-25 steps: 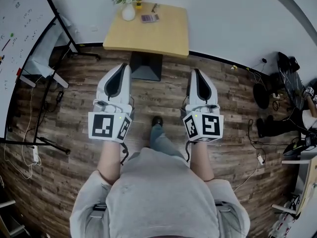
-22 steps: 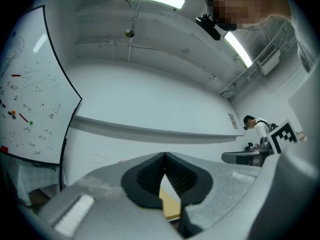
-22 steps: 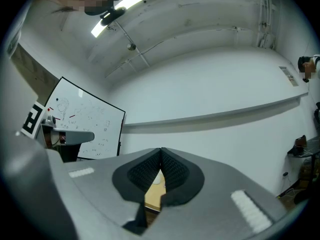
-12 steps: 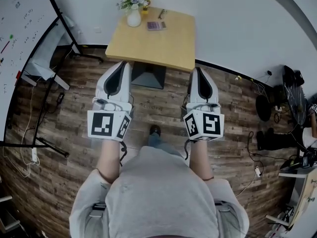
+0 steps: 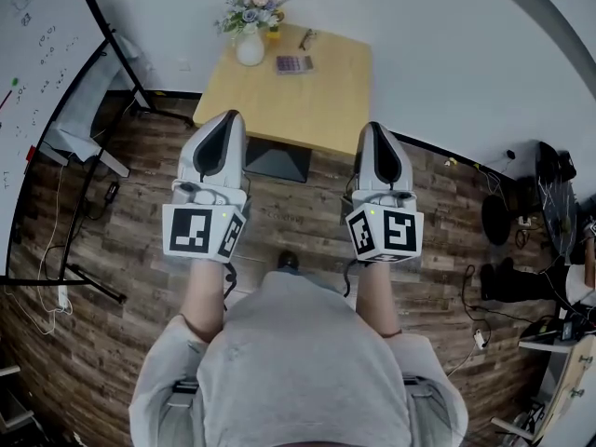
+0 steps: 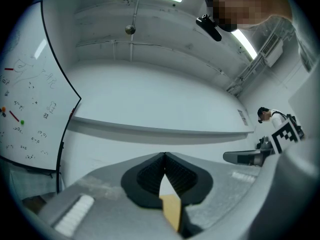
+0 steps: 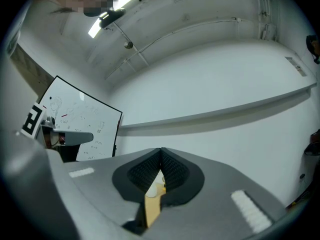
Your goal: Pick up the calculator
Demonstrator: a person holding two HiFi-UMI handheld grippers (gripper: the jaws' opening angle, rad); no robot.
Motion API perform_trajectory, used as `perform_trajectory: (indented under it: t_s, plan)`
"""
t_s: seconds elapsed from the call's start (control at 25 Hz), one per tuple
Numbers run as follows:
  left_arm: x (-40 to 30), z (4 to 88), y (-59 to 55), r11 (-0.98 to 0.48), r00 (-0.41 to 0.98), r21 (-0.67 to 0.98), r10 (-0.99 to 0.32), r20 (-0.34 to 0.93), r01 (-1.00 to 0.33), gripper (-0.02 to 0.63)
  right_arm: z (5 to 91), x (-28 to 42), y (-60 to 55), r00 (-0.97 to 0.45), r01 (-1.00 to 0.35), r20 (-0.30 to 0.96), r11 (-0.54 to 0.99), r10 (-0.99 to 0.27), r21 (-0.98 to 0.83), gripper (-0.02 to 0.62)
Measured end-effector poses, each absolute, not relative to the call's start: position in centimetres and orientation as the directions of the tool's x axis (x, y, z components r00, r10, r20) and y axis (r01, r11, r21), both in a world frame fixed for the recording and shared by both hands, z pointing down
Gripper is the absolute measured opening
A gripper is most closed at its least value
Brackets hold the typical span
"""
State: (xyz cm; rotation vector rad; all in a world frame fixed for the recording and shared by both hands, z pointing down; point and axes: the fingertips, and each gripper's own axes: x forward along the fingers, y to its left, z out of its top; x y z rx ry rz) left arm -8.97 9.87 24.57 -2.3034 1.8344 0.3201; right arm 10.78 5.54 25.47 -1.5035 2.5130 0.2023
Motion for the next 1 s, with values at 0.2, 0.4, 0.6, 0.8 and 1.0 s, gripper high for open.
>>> perform_trajectory:
  t_s: [0.2, 0.4, 0.6, 0.8, 1.0]
  plan:
    - [-8.5, 24.6, 6.6, -0.217, 0.212, -0.014, -0.937, -0.277, -0.976, 0.006, 25.5, 10.9, 2.1, -0.469, -0.877, -0.244, 0.481, -0.849, 0.011, 0.000]
    - [-8.2, 24.7, 3.9, -0.204, 0.199, -0.013, -0.941, -0.273, -0.979, 0.006, 25.4, 11.0, -0.8, -0.484, -0.868, -0.243, 0.497, -0.841, 0.010, 0.000]
    - [-7.9, 24.8, 2.0, -0.188, 0.184, -0.013, -0.944, -0.272, -0.982, 0.006, 25.7, 11.1, -2.9, -0.504, -0.856, -0.240, 0.517, -0.829, 0.012, 0.000]
    - [-7.8, 25.5, 1.1, -0.178, 0.172, -0.001, -0.949, -0.264, -0.984, 0.006, 26.2, 10.8, -4.2, -0.527, -0.843, -0.227, 0.538, -0.819, 0.015, 0.000]
    - [-8.0, 26.5, 0.1, -0.169, 0.161, 0.011, -0.956, -0.244, -0.986, 0.006, 27.1, 10.3, -5.2, -0.543, -0.834, -0.211, 0.552, -0.813, 0.016, 0.000]
